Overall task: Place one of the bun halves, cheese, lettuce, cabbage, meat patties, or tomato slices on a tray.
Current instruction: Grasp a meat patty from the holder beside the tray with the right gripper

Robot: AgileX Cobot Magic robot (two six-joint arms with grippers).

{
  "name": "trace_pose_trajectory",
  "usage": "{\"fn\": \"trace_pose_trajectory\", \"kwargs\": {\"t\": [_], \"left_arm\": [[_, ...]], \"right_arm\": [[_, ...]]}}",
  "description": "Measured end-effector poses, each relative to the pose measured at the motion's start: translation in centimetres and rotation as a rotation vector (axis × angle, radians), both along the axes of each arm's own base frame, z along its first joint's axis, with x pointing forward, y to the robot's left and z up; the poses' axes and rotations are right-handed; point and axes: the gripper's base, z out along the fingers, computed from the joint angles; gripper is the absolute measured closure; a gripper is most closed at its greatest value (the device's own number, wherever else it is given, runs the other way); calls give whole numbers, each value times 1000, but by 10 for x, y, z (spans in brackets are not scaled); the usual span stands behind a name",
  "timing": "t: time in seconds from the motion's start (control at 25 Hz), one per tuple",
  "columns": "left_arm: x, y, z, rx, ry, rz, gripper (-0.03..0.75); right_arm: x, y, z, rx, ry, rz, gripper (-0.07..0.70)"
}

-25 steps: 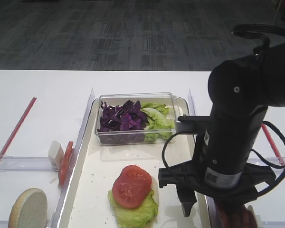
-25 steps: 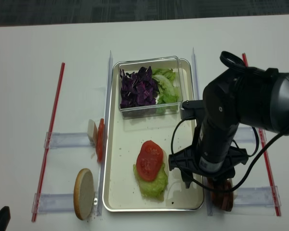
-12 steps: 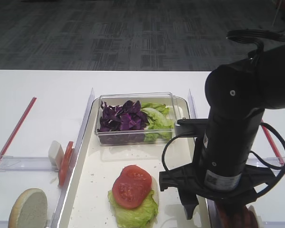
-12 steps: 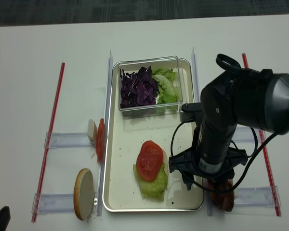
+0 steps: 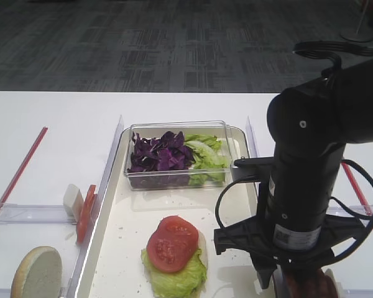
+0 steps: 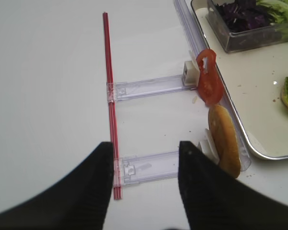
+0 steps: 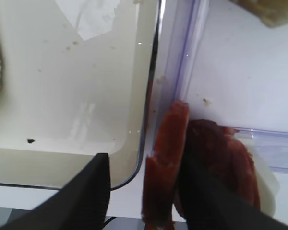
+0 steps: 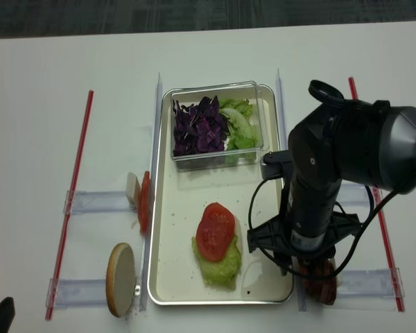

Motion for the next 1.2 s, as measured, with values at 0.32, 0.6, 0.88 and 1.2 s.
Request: {"fn": "trace_pose_trajectory", "kwargs": {"t": [0.32, 0.6, 0.88, 1.2], "left_arm": [[0, 0, 0, 0, 0, 0, 422], [0, 0, 0, 0, 0, 0, 422], [0, 0, 0, 0, 0, 0, 422], [0, 0, 0, 0, 0, 0, 422]], "right_arm": [[-1, -3, 0, -26, 5, 18, 363], [-1, -4, 0, -38, 11, 25, 426], [-1, -5, 0, -50, 14, 33, 483], [-1, -5, 0, -51, 14, 33, 505]]}}
